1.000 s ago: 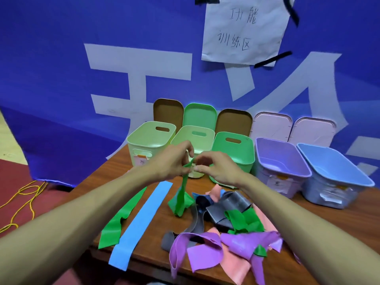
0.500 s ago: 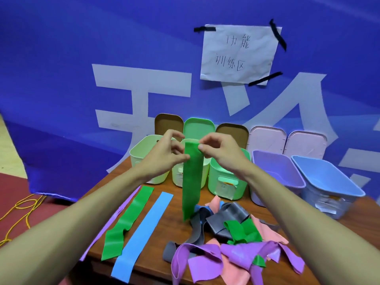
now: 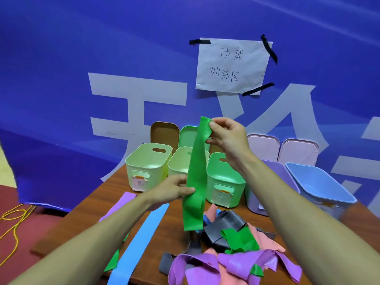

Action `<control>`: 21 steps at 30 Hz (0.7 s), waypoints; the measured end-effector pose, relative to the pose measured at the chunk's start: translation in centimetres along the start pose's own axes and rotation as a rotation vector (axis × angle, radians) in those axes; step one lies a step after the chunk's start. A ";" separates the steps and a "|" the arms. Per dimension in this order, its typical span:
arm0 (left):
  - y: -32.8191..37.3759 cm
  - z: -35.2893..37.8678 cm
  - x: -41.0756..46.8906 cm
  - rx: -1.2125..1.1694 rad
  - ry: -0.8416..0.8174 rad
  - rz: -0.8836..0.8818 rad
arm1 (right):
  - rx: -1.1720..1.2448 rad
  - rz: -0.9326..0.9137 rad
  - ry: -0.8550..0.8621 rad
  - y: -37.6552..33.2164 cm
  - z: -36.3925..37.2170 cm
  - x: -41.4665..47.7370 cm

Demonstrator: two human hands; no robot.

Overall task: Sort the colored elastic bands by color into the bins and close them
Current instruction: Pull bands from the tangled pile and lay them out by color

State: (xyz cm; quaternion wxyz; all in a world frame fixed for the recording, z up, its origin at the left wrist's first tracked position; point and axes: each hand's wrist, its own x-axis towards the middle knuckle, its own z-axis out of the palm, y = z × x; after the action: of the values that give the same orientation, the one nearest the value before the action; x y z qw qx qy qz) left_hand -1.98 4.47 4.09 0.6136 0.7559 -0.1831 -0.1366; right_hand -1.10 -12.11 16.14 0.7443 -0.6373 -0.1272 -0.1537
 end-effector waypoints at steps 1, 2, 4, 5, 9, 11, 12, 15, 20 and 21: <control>-0.2 -0.4 -0.3 0.024 -0.010 -0.026 | -0.026 -0.002 0.036 0.6 -0.4 0.1; -0.5 -0.9 -0.6 0.048 -0.013 -0.051 | -0.042 0.015 0.078 1.3 -0.8 0.2; -0.8 -2.1 -1.6 0.080 0.002 -0.091 | -0.072 0.076 0.156 3.0 -1.5 0.3; -0.9 -2.8 -2.2 0.103 0.015 -0.110 | -0.106 0.096 0.176 4.0 -1.8 0.3; -2.1 -6.1 -5.0 0.273 0.020 -0.191 | -0.400 0.125 0.121 8.6 -1.5 -0.1; -3.1 -7.6 -6.6 0.323 0.023 -0.221 | -0.468 0.152 0.070 10.6 -0.5 -0.6; -3.6 -8.3 -7.4 0.328 0.046 -0.233 | -0.472 0.173 0.050 11.5 0.2 -0.8; -5.3 -10.0 -9.7 0.307 0.152 -0.296 | -0.447 0.247 -0.015 13.9 2.6 -1.1; -8.1 -11.8 -13.0 0.152 0.160 -0.396 | -0.435 0.327 -0.085 16.9 6.8 -0.7; -8.7 -11.9 -13.6 0.132 0.160 -0.414 | -0.425 0.347 -0.104 17.5 7.7 -0.6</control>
State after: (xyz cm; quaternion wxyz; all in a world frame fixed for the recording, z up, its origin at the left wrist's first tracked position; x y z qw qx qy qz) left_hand -8.03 22.52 -2.14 0.5342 0.8242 0.0166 -0.1872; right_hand 5.29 -1.98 1.16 0.6015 -0.7985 -0.0192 -0.0140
